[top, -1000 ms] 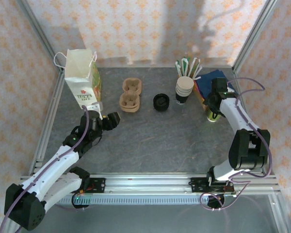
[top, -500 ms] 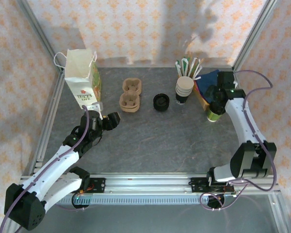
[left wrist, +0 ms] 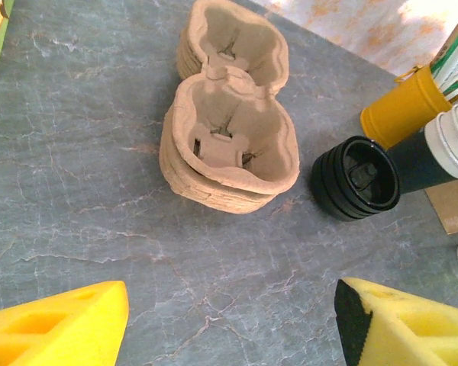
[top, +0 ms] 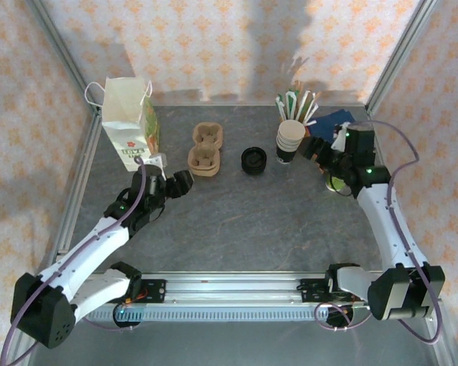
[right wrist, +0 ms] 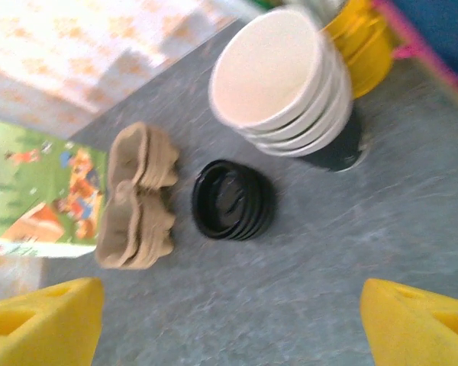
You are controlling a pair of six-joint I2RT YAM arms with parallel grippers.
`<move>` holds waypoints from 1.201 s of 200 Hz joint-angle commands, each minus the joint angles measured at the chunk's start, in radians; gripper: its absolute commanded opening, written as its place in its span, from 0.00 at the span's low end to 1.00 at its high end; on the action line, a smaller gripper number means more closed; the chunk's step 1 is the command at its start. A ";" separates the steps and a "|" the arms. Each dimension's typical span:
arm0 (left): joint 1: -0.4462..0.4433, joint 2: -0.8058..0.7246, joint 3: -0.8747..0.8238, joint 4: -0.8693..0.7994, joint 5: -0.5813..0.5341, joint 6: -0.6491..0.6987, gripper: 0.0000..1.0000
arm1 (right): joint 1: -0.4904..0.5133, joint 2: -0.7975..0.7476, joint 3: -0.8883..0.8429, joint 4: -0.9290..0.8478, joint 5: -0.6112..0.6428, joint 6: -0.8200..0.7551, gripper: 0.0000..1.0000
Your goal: Pack the takeout coffee
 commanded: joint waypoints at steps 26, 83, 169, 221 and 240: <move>0.013 0.150 0.115 0.031 -0.015 -0.077 0.72 | 0.209 -0.001 -0.136 0.354 -0.106 0.042 0.86; 0.044 0.379 0.219 0.080 0.019 -0.190 0.62 | 0.417 0.198 -0.104 0.526 -0.020 -0.047 0.84; 0.065 0.524 0.286 0.130 0.015 -0.278 0.52 | 0.535 0.329 -0.258 0.801 0.212 -0.086 0.83; 0.070 0.568 0.307 0.120 -0.052 -0.313 0.51 | 0.545 0.327 -0.312 0.852 0.279 -0.067 0.83; 0.071 0.585 0.312 0.133 -0.041 -0.320 0.51 | 0.545 0.325 -0.323 0.872 0.284 -0.063 0.83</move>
